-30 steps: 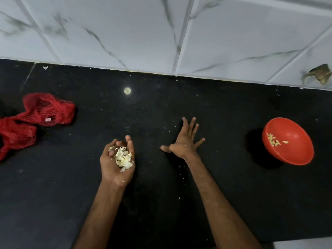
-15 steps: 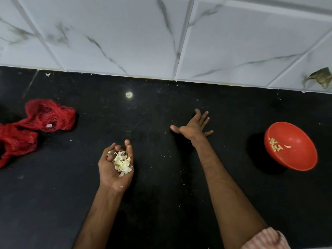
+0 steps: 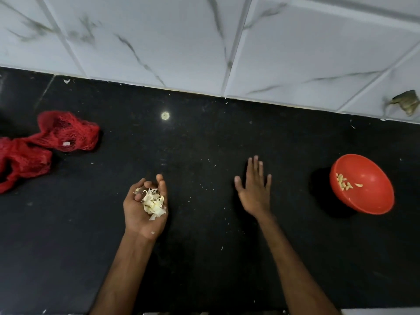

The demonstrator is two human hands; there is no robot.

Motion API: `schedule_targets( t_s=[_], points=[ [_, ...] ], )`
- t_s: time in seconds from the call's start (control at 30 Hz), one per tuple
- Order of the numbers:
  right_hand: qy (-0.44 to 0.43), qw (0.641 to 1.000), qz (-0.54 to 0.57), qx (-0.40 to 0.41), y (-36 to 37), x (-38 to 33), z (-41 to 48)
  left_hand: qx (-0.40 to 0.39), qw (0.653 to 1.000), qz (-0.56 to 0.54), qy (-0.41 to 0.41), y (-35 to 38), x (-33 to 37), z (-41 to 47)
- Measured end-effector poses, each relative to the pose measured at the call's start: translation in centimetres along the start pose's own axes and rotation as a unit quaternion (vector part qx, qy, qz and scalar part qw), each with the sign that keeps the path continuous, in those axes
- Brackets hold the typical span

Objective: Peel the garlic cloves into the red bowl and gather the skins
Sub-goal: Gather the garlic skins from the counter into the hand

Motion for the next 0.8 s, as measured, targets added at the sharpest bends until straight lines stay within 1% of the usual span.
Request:
schedule_targets(
  t_s=[0.07, 0.13, 0.2, 0.23, 0.33, 0.43, 0.47, 0.5, 0.53, 0.57, 0.6, 0.63, 0.67, 0.7, 0.73, 0.8],
  points=[
    [-0.047, 0.999, -0.006, 0.011, 0.7, -4.1, 0.0, 0.001, 1.0, -0.007, 0.007, -0.3, 0.2, -0.2],
    [-0.123, 0.992, -0.02, 0.004, 1.6, -9.3, -0.2, 0.004, 1.0, 0.004, 0.019, -0.6, 0.5, -0.4],
    [-0.19, 0.981, -0.029, 0.018, 2.9, -13.3, -2.3, 0.003, 0.999, 0.024, 0.028, -0.8, 1.0, -0.7],
    [-0.21, 0.977, -0.032, 0.029, 3.4, -14.3, -3.9, 0.001, 0.999, 0.031, 0.028, -0.8, 1.3, -0.9],
    [-0.219, 0.974, -0.038, 0.039, 4.5, -14.6, -6.6, -0.005, 0.999, 0.032, 0.027, -0.9, 2.1, -1.3],
    [-0.212, 0.975, -0.03, 0.052, 4.2, -14.8, -6.2, -0.008, 0.999, 0.024, 0.038, -1.0, 2.8, -1.7],
    [-0.214, 0.976, -0.026, 0.039, 4.2, -14.8, -5.9, -0.01, 0.999, 0.018, 0.04, -1.1, 2.9, -1.8],
    [-0.215, 0.976, -0.001, 0.009, 4.0, -14.7, -5.6, -0.014, 0.999, 0.011, 0.041, -1.1, 3.0, -2.2],
    [-0.21, 0.975, 0.06, -0.038, 3.5, -14.4, -5.2, -0.018, 0.999, 0.005, 0.043, -1.2, 3.2, -2.6],
    [-0.185, 0.964, 0.17, -0.089, 2.5, -13.9, -5.3, -0.022, 0.999, 0.002, 0.047, -1.3, 3.4, -3.2],
    [-0.141, 0.933, 0.307, -0.127, 1.3, -13.2, -5.4, -0.024, 0.998, -0.001, 0.05, -1.4, 3.6, -3.6],
    [-0.092, 0.883, 0.437, -0.143, 0.2, -12.3, -5.7, -0.025, 0.998, -0.003, 0.05, -1.6, 3.6, -4.0],
    [-0.059, 0.836, 0.529, -0.137, -0.9, -11.6, -6.6, -0.028, 0.998, -0.004, 0.052, -1.8, 3.6, -4.6],
    [-0.046, 0.803, 0.582, -0.12, -1.7, -11.3, -7.7, -0.032, 0.998, 0.001, 0.054, -2.1, 3.4, -5.1],
    [-0.045, 0.789, 0.606, -0.096, -2.3, -11.4, -9.1, -0.038, 0.998, 0.01, 0.058, -2.4, 3.2, -5.8],
    [-0.055, 0.778, 0.623, -0.051, -3.5, -12.7, -12.5, -0.047, 0.997, 0.024, 0.055, -3.0, 2.3, -6.8]
  ],
)
Point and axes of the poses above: each hand's wrist, its own z-axis towards the middle knuckle, its own y-axis out of the palm, x = y × z, the point moved 5 cm from there along z, towards the middle knuckle, and after that the axes turned 13 degrees about -z, right-handed, at the moved point
